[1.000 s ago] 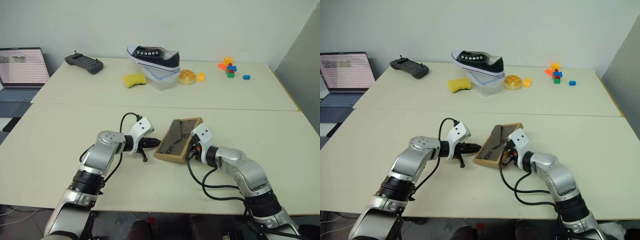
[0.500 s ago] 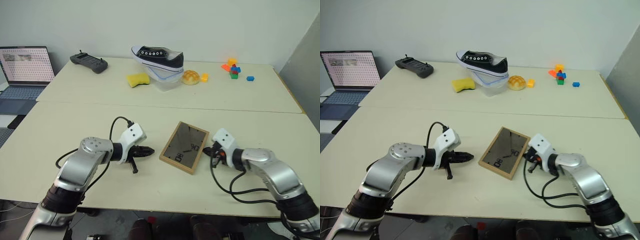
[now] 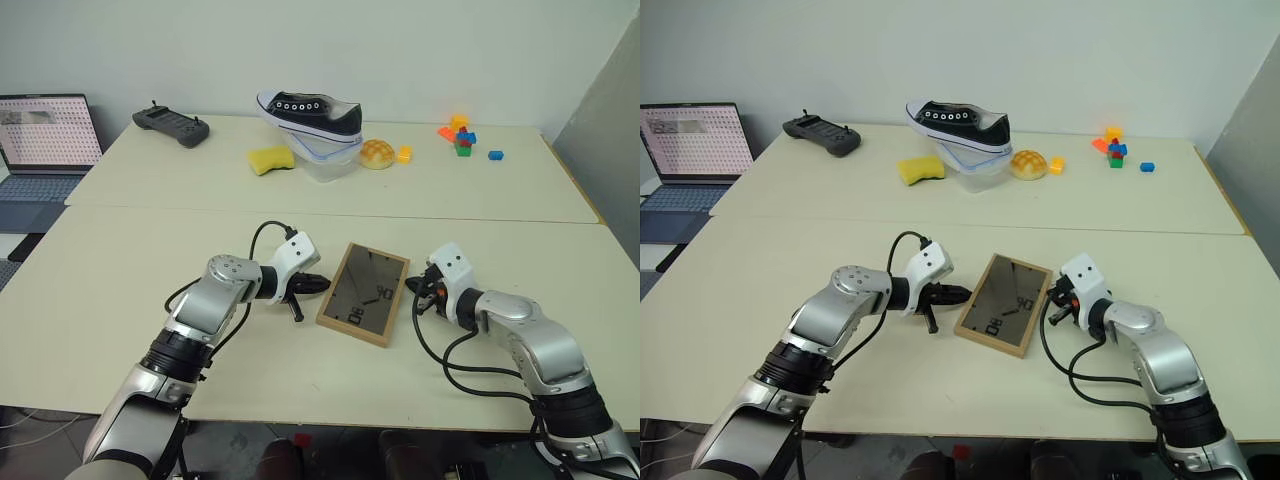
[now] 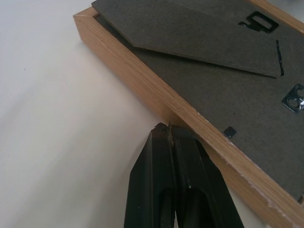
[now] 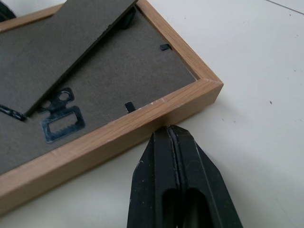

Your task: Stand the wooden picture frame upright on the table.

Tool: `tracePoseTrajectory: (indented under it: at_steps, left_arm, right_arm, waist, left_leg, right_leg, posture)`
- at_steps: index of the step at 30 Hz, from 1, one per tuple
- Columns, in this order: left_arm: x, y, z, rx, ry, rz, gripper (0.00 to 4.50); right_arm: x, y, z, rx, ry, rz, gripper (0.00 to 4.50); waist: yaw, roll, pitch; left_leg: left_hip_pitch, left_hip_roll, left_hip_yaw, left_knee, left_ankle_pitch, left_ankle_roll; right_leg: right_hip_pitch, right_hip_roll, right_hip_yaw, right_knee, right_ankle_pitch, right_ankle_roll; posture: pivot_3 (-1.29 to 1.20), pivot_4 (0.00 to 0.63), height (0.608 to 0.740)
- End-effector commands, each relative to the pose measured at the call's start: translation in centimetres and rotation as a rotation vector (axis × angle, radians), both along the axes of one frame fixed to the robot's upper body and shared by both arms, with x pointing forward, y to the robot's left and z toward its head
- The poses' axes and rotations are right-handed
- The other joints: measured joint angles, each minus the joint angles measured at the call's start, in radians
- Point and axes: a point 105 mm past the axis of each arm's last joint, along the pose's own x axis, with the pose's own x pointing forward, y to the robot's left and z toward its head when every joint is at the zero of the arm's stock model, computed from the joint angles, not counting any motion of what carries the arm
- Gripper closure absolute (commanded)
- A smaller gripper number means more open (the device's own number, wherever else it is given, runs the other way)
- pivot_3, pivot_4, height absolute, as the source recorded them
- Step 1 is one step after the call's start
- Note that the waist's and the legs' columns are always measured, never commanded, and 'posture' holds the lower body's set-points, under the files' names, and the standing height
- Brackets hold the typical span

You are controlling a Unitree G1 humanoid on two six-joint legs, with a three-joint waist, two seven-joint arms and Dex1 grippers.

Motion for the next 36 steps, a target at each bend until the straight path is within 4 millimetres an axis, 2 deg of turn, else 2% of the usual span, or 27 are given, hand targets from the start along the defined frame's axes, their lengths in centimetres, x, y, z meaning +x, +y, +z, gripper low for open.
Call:
tracePoseTrajectory:
  at_steps: [1,11,16,19,21,22,24,27,32,36]
  left_arm:
    - [-0.7,-0.2,1.5,-0.012,-0.041,-0.027,4.46]
    - [-3.9,2.8,2.0,0.022,-0.005,0.044,4.46]
    - [-4.1,4.6,2.1,0.056,-0.020,0.103,4.46]
    - [-4.6,6.5,2.0,0.021,0.029,0.168,4.46]
    - [-5.9,6.7,2.2,-0.082,0.162,0.171,4.09]
    - [-6.9,6.6,2.3,-0.139,0.255,0.163,4.02]
    - [-8.3,6.8,2.6,-0.276,0.479,0.193,3.53]
    - [-8.4,7.5,3.3,-0.463,0.736,0.270,2.85]
    - [-7.2,8.3,2.4,-0.530,0.867,0.357,1.83]
    - [-7.1,7.3,1.6,-0.537,0.936,0.348,1.01]
  right_arm:
    - [-1.3,3.6,1.9,0.080,-0.037,0.147,4.50]
    - [-2.4,7.1,1.9,0.088,-0.009,0.306,4.50]
    - [-2.2,6.5,1.3,0.046,0.003,0.305,4.50]
    - [-1.7,4.7,1.0,-0.022,-0.018,0.296,4.50]
    - [-1.8,4.0,1.1,-0.048,-0.030,0.312,4.50]
    - [-1.9,3.7,1.0,-0.066,-0.034,0.327,4.50]
    - [-2.2,3.1,0.6,-0.096,-0.030,0.357,4.50]
    - [-2.5,2.6,0.0,-0.134,-0.030,0.382,4.50]
    - [-2.5,3.1,0.0,-0.132,-0.043,0.397,4.50]
    - [-2.6,4.3,0.2,-0.105,-0.052,0.403,4.50]
  waist:
    - [0.000,0.000,0.000]
    - [-0.008,0.000,0.000]
    - [-0.004,0.000,0.000]
    - [-0.004,0.000,0.000]
    - [-0.004,0.000,0.000]
    - [-0.005,0.000,0.000]
    - [-0.006,0.000,0.000]
    - [-0.005,0.000,0.000]
    - [-0.011,0.000,0.000]
    - [-0.013,0.000,0.000]
  left_leg:
    - [0.000,0.000,0.000,0.000,0.000,0.000]
    - [0.000,0.000,-0.001,0.000,0.000,0.000]
    - [0.000,0.000,-0.001,0.000,0.000,0.000]
    - [0.000,0.000,0.000,0.000,0.000,0.000]
    - [0.000,0.000,0.000,0.000,0.000,0.000]
    - [0.000,0.000,0.000,0.000,0.000,0.000]
    - [0.000,0.000,0.000,0.000,0.000,0.000]
    - [0.000,0.000,-0.001,0.000,0.000,0.001]
    - [0.001,0.000,-0.001,0.000,-0.001,0.001]
    - [0.001,0.001,-0.002,0.000,0.000,0.001]
  right_leg:
    - [0.000,0.000,0.000,0.000,0.000,0.000]
    - [0.000,0.000,0.000,0.000,0.000,0.000]
    - [0.000,0.000,0.000,0.000,0.000,0.000]
    - [0.000,0.000,0.000,0.000,0.000,0.000]
    - [0.000,0.000,0.000,-0.001,0.000,0.000]
    - [0.000,0.000,0.000,-0.001,0.000,0.000]
    - [0.000,0.000,-0.001,0.000,0.000,0.000]
    - [0.000,0.000,-0.001,0.000,0.000,0.000]
    - [0.000,0.000,-0.001,0.000,0.000,0.000]
    - [0.000,0.000,-0.001,0.001,0.000,0.000]
  posture:
    - [0.00,0.150,0.740]
    - [0.00,0.150,0.740]
    - [0.00,0.150,0.740]
    - [0.00,0.150,0.740]
    - [0.00,0.150,0.740]
    - [0.00,0.150,0.740]
    - [0.00,0.150,0.740]
    - [0.00,0.150,0.740]
    - [0.00,0.150,0.740]
    - [0.00,0.150,0.740]
